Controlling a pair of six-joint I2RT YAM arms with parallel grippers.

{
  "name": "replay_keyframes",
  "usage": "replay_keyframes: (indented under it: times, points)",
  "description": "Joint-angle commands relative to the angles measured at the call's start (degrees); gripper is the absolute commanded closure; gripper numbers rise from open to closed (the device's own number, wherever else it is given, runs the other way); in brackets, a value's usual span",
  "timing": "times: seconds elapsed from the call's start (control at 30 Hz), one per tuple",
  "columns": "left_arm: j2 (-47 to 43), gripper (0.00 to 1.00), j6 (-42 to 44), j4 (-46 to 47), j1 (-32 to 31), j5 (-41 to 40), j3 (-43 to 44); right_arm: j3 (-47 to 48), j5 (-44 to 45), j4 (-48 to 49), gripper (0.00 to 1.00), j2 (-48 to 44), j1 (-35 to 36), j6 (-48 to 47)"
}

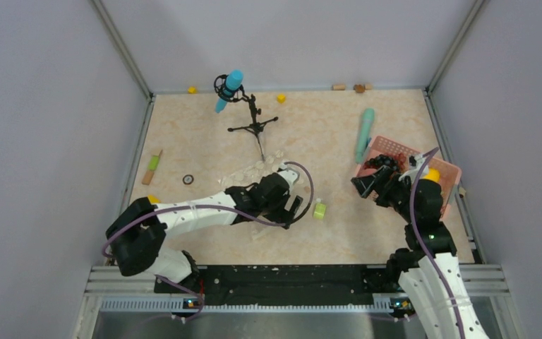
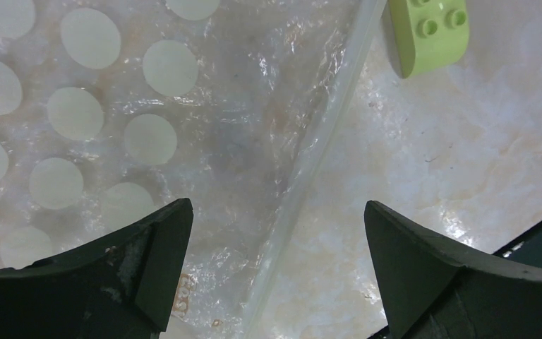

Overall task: Place the food in the zip-top bag and seal the zipper
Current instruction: Pick up the zipper food storage bag at the center of the board.

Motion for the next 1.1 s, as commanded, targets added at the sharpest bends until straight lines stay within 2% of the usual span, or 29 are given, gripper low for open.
replay_keyframes:
  times: [0.0, 0.23, 0.4, 0.53, 0.77, 0.87, 0.9, 0.93, 1.07]
  points:
    - [4.6, 0.03, 4.2, 0.9, -1.1, 0.3, 2.5, -0.3, 1.0, 2.0, 0.03, -0.9, 0.4, 0.8]
    - [10.3, 0.04, 5.5, 2.6, -1.0, 1.5, 4.1, -0.5, -0.7, 2.7, 0.03, -1.6, 0.4, 0.9]
    - [13.0, 0.13, 4.8, 1.9, -1.0, 1.2, 4.7, -0.6, -0.4, 2.7, 0.04, -1.9, 0.5, 1.1]
    - [13.5, 0.26, 4.2, 2.1, -1.0, 0.8, 4.3, -0.7, -0.6, 2.7, 0.05, -1.9, 0.5, 1.1]
    - [13.2, 0.55, 3.8, 2.7, -1.0, 0.6, 4.0, -0.8, -0.7, 2.7, 0.06, -1.8, 0.5, 1.1]
    - [12.7, 0.75, 3.6, 3.8, -1.0, 1.3, 3.5, -0.8, -0.4, 2.8, 0.06, -1.9, 0.4, 1.1]
    - [12.6, 0.84, 3.5, 4.2, -1.0, 1.3, 3.4, -0.8, -0.4, 2.8, 0.06, -1.9, 0.5, 1.0]
    - [12.6, 0.99, 3.3, 4.7, -1.0, 1.4, 3.3, -1.0, -0.2, 2.9, 0.06, -1.9, 0.5, 1.0]
    - [12.4, 1.0, 2.8, 5.4, -1.0, 0.9, 3.2, -1.7, -0.4, 4.2, 0.07, -1.1, 0.5, 1.0]
